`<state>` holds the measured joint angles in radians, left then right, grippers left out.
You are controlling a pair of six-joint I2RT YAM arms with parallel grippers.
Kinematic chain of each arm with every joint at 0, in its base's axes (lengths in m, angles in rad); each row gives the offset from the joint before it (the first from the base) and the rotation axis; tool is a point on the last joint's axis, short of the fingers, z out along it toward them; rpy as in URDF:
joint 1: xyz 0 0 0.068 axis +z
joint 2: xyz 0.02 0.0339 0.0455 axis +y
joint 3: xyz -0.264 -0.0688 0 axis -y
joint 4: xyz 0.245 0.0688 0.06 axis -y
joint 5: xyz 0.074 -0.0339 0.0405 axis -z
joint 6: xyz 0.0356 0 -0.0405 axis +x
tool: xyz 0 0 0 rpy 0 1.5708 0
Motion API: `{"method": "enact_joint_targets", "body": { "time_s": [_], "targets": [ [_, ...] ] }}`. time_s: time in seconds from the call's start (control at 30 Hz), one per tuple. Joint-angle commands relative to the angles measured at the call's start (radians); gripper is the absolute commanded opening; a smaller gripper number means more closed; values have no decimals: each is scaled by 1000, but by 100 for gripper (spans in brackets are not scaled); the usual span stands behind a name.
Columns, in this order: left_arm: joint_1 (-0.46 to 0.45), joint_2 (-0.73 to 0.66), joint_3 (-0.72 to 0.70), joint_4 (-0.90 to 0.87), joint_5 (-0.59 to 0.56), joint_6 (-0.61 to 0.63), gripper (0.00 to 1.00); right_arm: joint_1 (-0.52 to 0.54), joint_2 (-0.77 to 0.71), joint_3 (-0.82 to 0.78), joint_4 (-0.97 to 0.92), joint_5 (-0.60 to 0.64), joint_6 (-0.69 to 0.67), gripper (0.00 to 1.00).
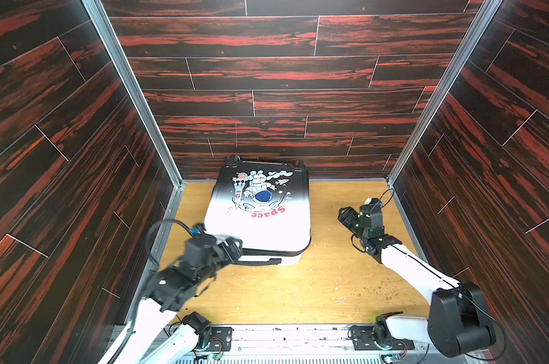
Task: Open the suitcase zippers
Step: Adjust the suitcase at the center of the board.
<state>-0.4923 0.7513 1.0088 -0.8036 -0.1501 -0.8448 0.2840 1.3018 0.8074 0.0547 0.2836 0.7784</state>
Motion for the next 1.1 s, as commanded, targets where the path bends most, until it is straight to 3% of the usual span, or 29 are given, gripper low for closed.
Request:
{"method": "enact_joint_targets", "body": {
  "time_s": [0.0, 0.07, 0.1, 0.2, 0.3, 0.43, 0.53, 0.63, 0.73, 0.87, 0.97, 1.07],
  "targets": [
    [38, 147, 148, -173, -260, 173, 100, 6, -41, 74, -117, 93, -139, 75],
    [146, 271, 226, -127, -275, 187, 100, 6, -39, 131, -105, -13, -188, 77],
    [204, 315, 251, -90, -247, 188, 100, 6, -27, 165, -108, -68, -204, 89],
    [366, 448, 289, 79, -145, 178, 100, 6, 45, 284, -151, -233, -220, 97],
    [406, 625, 377, 123, -144, 215, 100, 7, 126, 371, -161, -375, -221, 98],
    [443, 790, 415, 218, 141, 196, 100, 5, 248, 478, -161, -557, -218, 98],
    [445, 811, 365, 273, 289, 172, 100, 4, 362, 571, -180, -712, -214, 99],
    [443, 728, 183, 449, 448, 69, 100, 0, 461, 645, -167, -834, -196, 99],
    [402, 649, 52, 545, 539, -21, 100, -1, 544, 725, -170, -951, -187, 98],
    [269, 541, -64, 588, 543, -57, 100, 4, 632, 819, -189, -1104, -188, 97],
    [120, 481, -147, 738, 561, -159, 100, 30, 707, 928, -299, -1193, -270, 94],
    [-84, 465, -131, 860, 521, -172, 100, 81, 798, 1084, -481, -1243, -405, 93]
  ]
}}
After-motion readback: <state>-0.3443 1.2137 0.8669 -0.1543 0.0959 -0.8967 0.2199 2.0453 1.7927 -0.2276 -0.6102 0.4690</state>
